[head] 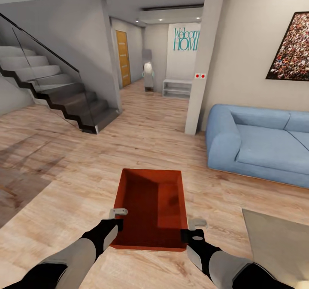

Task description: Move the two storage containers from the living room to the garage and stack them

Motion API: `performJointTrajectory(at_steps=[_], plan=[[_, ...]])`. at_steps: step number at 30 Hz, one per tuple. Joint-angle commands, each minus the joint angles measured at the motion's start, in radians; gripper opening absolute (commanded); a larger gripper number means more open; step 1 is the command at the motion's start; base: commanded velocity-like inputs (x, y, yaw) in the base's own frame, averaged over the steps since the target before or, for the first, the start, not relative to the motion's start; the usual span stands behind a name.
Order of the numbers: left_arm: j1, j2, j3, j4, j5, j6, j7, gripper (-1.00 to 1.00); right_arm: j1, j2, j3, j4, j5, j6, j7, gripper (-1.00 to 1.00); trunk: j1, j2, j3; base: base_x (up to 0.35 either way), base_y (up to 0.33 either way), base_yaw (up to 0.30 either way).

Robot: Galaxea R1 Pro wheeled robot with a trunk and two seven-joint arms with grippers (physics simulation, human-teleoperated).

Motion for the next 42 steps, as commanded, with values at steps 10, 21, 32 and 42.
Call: performJointTrajectory(at_steps=[10, 21, 32, 42], plan=[[0.0, 0.0, -0.007, 0.001, 0.009, 0.008, 0.005, -1.0, -0.001, 0.001, -0.004, -0.01, 0.002, -0.002, -0.003, -1.0, 0.001, -0.002, -0.002, 0.323, 0.0, 0.0], [0.0, 0.0, -0.007, 0.001, 0.009, 0.009, 0.004, -1.0, -0.001, 0.001, -0.004, -0.01, 0.002, -0.002, -0.003, -1.0, 0.001, -0.002, -0.002, 0.323, 0.0, 0.0], [0.0, 0.0, -0.007, 0.001, 0.009, 0.01, 0.005, -1.0, -0.001, 0.001, -0.004, -0.01, 0.002, -0.002, -0.003, -1.0, 0.001, -0.002, -0.002, 0.323, 0.0, 0.0], [0.0, 0.0, -0.007, 0.001, 0.009, 0.01, 0.005, -1.0, -0.001, 0.001, -0.004, -0.01, 0.002, -0.002, -0.003, -1.0, 0.001, -0.002, -0.002, 0.323, 0.0, 0.0]])
